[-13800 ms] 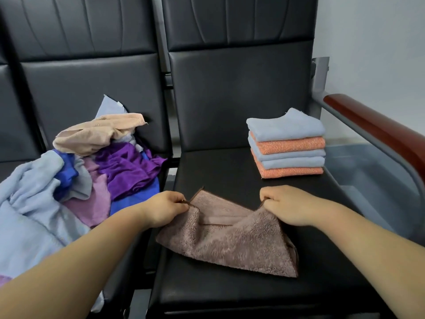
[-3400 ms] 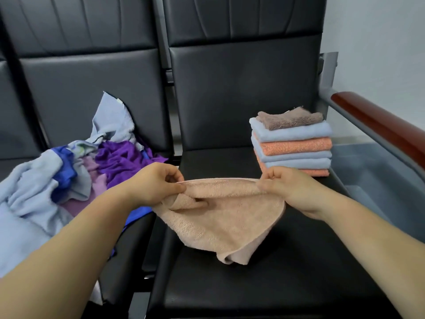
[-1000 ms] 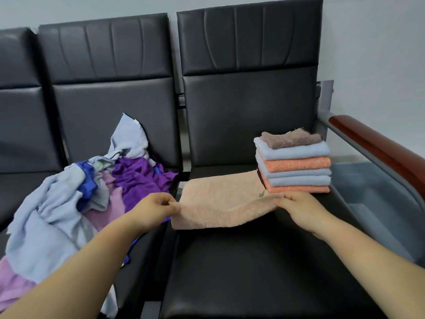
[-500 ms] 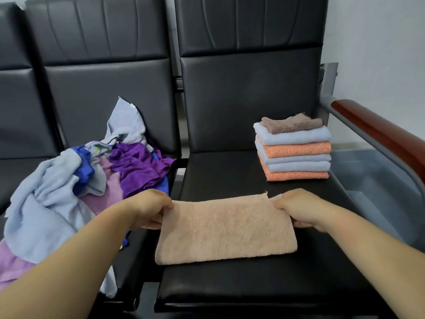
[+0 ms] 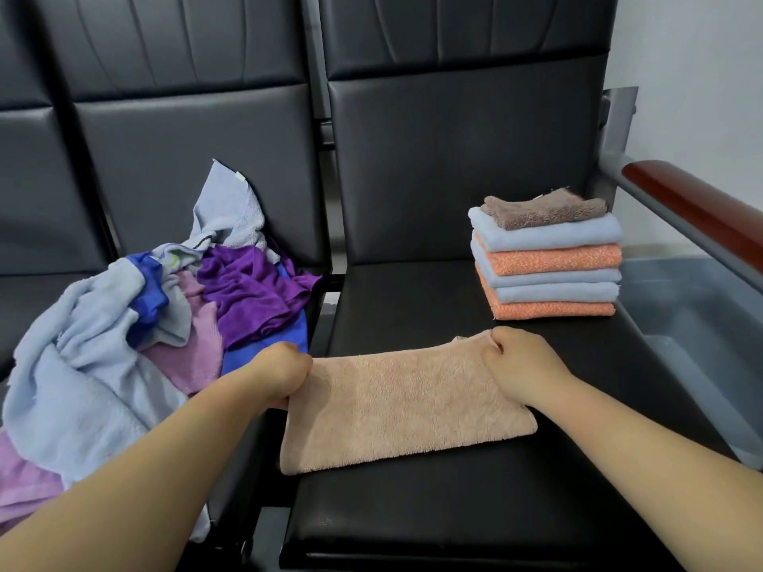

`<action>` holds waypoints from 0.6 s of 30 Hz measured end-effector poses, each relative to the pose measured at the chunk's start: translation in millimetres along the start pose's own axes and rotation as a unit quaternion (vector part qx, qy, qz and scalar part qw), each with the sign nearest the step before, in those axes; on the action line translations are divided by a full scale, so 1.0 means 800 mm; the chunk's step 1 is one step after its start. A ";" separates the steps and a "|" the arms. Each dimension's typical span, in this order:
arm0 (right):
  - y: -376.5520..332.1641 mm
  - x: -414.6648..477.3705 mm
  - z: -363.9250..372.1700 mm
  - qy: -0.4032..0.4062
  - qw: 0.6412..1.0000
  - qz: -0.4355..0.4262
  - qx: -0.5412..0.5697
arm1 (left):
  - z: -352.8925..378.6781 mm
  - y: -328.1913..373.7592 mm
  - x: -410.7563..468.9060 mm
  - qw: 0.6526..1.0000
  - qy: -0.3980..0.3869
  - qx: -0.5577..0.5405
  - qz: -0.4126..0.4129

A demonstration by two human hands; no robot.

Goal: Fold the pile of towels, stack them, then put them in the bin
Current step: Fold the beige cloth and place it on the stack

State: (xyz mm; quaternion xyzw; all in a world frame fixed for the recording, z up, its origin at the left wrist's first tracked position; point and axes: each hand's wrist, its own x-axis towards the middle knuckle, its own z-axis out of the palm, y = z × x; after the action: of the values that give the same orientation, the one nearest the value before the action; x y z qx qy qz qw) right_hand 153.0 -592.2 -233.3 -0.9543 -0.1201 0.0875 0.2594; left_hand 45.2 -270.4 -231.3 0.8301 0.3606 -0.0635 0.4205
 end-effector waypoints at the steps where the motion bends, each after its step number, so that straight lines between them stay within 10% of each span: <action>1: -0.001 0.001 0.002 0.002 1.000 -0.002 -0.010 | 0.000 0.000 0.001 1.000 0.004 0.010 0.001; 18: 0.006 -0.017 -0.009 0.049 0.997 -0.030 0.055 | 0.031 0.033 -0.049 0.957 0.097 0.262 0.074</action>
State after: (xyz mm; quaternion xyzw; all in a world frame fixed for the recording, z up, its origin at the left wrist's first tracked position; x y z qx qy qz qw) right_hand 142.5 -603.2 -227.9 -0.9376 -0.1304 0.0393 0.3199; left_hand 38.8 -320.2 -213.7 0.9377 0.3078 -0.0438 0.1548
